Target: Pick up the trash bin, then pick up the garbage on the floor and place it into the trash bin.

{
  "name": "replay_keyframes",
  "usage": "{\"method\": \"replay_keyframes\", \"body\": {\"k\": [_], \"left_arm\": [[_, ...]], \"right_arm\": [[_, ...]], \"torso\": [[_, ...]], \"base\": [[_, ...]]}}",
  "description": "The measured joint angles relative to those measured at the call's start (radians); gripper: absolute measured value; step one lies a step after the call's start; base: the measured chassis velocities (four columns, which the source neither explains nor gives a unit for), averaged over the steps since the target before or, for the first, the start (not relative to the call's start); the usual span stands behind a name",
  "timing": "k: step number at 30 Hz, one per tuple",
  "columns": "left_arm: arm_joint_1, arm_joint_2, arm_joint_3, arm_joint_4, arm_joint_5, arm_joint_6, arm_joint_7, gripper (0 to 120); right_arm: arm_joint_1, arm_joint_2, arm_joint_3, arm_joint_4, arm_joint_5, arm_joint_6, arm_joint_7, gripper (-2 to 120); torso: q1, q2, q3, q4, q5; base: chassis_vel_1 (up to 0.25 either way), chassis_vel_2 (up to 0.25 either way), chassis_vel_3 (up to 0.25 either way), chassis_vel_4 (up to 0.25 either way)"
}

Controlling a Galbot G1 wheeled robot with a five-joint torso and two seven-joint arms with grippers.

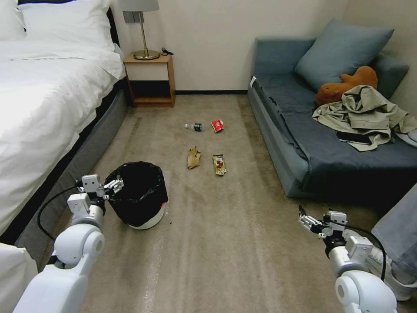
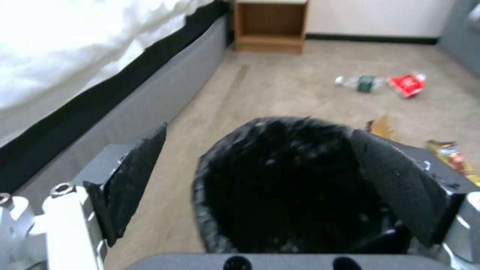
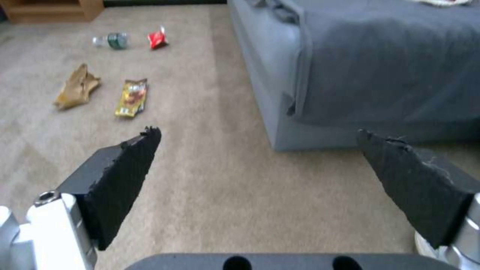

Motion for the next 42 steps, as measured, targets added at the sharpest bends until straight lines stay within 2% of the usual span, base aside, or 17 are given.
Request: {"method": "replay_keyframes", "body": {"k": [6, 7, 9, 10, 12, 13, 14, 16, 17, 19, 25, 27, 30, 35, 42], "left_arm": [[-0.03, 0.017, -0.049, 0.029, -0.034, 0.089, -0.045, 96], [-0.03, 0.017, -0.049, 0.029, -0.034, 0.089, -0.045, 96], [-0.048, 0.034, -0.066, 0.038, -0.097, 0.145, -0.066, 96], [-0.048, 0.034, -0.066, 0.038, -0.097, 0.145, -0.066, 96], [-0.065, 0.052, -0.075, 0.04, -0.18, 0.205, -0.091, 97], [-0.081, 0.066, -0.079, 0.043, -0.25, 0.254, -0.115, 97], [-0.081, 0.066, -0.079, 0.043, -0.25, 0.254, -0.115, 97], [-0.11, 0.085, -0.077, 0.061, -0.335, 0.303, -0.145, 97], [-0.11, 0.085, -0.077, 0.061, -0.335, 0.303, -0.145, 97], [-0.141, 0.095, -0.06, 0.091, -0.397, 0.331, -0.168, 97], [-0.181, 0.096, -0.033, 0.146, -0.453, 0.345, -0.192, 94], [-0.219, 0.084, -0.006, 0.209, -0.491, 0.347, -0.211, 80], [-0.241, 0.075, 0.014, 0.231, -0.499, 0.347, -0.221, 73], [-0.27, 0.062, 0.043, 0.248, -0.51, 0.354, -0.232, 73], [-0.312, 0.039, 0.082, 0.317, -0.498, 0.352, -0.239, 74]], "right_arm": [[-0.008, 0.006, -0.018, -0.025, -0.022, 0.024, -0.004, 100], [-0.008, 0.006, -0.018, -0.025, -0.022, 0.024, -0.004, 100], [-0.007, 0.003, -0.02, -0.029, -0.03, 0.027, -0.007, 100], [-0.007, 0.003, -0.02, -0.029, -0.03, 0.027, -0.007, 100], [-0.008, 0.0, -0.021, -0.03, -0.038, 0.027, -0.012, 100], [-0.01, -0.002, -0.022, -0.031, -0.045, 0.029, -0.015, 100], [-0.01, -0.002, -0.022, -0.031, -0.045, 0.029, -0.015, 100], [-0.016, -0.003, -0.025, -0.031, -0.052, 0.034, -0.018, 100], [-0.016, -0.003, -0.025, -0.031, -0.052, 0.034, -0.018, 100], [-0.023, 0.0, -0.026, -0.031, -0.059, 0.042, -0.02, 100], [-0.037, 0.001, -0.024, -0.032, -0.071, 0.055, -0.022, 100], [-0.054, 0.005, -0.016, -0.032, -0.084, 0.068, -0.026, 100], [-0.065, 0.01, -0.011, -0.032, -0.091, 0.075, -0.027, 100], [-0.079, 0.016, -0.01, -0.028, -0.101, 0.082, -0.027, 100], [-0.095, 0.026, -0.008, -0.016, -0.11, 0.084, -0.027, 100]], "torso": [[0.0, 0.0, 0.0, 0.0001, 0.0002], [0.0, 0.0, 0.0, 0.0001, 0.0002], [0.0, 0.0, 0.0, 0.0001, 0.0], [0.0, 0.0, 0.0, 0.0001, 0.0], [0.0, 0.0, 0.0, 0.0001, 0.0002], [0.0, 0.0, 0.0, 0.0001, 0.0001], [0.0, 0.0, 0.0, 0.0001, 0.0001], [0.0, 0.0, 0.0, 0.0001, 0.0002], [0.0, 0.0, 0.0, 0.0001, 0.0002], [0.0, 0.0, 0.0, 0.0001, 0.0001], [0.0, 0.0, 0.0, 0.0, 0.0001], [0.0, 0.0, 0.0, 0.0, 0.0], [0.0, 0.0, 0.0, 0.0, 0.0001], [0.0, 0.0, 0.0, 0.0, 0.0003], [0.0, 0.0, 0.0, -0.0001, 0.0002]], "base": [[0.0, 0.0, 0.0, 0.0], [0.0, 0.0, 0.0, 0.0], [0.0, 0.0, 0.0, 0.0], [0.0, 0.0, 0.0, 0.0], [0.0, 0.0, 0.0, 0.0], [0.0, 0.0, 0.0, 0.0], [0.0, 0.0, 0.0, 0.0], [0.0, 0.0, 0.0, 0.0], [0.0, 0.0, 0.0, 0.0], [0.0, 0.0, 0.0, 0.0], [0.0, 0.0, 0.0, 0.0], [0.0, 0.0, 0.0, 0.0], [0.0, 0.0, 0.0, 0.0], [0.0, 0.0, 0.0, 0.0], [0.0, 0.0, 0.0, 0.0]]}}
